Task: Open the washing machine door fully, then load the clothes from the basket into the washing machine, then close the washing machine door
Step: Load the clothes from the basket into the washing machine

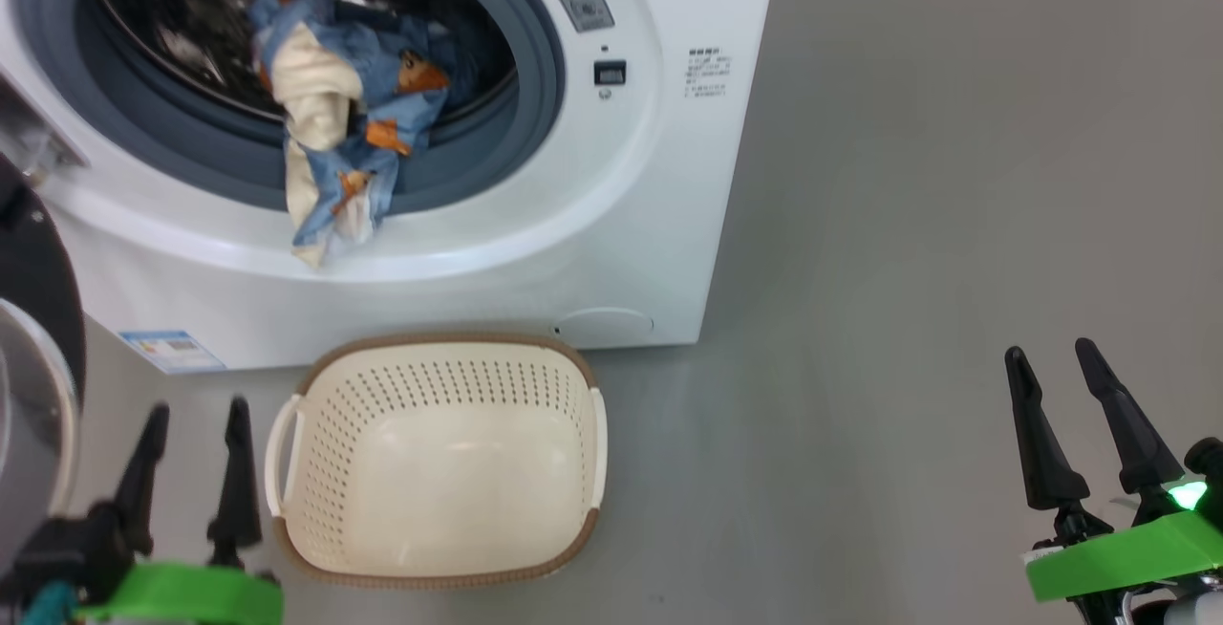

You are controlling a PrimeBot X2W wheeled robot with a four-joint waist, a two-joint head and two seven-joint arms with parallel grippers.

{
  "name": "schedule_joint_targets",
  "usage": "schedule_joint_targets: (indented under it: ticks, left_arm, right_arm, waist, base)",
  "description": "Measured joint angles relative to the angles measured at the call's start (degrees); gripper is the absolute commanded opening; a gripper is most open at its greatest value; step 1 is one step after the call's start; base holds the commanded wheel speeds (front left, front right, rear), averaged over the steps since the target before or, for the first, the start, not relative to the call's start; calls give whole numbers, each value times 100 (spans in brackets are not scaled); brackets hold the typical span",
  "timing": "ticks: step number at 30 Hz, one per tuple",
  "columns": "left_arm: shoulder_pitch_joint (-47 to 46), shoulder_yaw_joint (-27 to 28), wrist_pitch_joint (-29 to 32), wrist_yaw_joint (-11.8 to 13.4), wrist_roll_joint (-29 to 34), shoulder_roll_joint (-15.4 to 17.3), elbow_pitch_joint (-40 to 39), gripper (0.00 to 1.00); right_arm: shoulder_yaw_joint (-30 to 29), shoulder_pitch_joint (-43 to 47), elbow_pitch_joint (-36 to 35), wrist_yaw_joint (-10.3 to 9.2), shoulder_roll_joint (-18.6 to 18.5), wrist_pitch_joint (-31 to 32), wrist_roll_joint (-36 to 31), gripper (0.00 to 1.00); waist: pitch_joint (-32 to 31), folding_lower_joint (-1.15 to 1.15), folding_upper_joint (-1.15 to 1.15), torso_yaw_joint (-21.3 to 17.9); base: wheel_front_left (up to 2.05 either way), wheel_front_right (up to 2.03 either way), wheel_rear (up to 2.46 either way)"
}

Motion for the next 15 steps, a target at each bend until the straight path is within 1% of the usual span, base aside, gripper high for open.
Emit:
schedule_joint_targets:
  ticks: [3, 4, 10, 15]
  left_arm:
    - [-285, 7, -1, -15, 3, 0, 131, 100]
    - [-594, 8, 0, -48, 60, 3, 314, 100]
    - [-1636, 43, 0, -57, 110, 58, 1026, 100]
    - [-2495, 63, -1, -102, 201, 183, 1767, 100]
  right_arm:
    - [8, -43, -16, 0, 1, 0, 0, 100]
    - [7, -169, -35, 0, 2, 0, 0, 100]
    - [25, -632, -89, 0, 15, 0, 0, 100]
    - [91, -949, -114, 0, 36, 0, 0, 100]
  waist:
    - [130, 0, 0, -13]
    - [276, 0, 0, -29]
    - [797, 1, 0, -105]
    - [1250, 1, 0, -193]
  base:
    - [0, 0, 0]
    - [0, 0, 0]
    - [0, 0, 0]
    - [0, 0, 0]
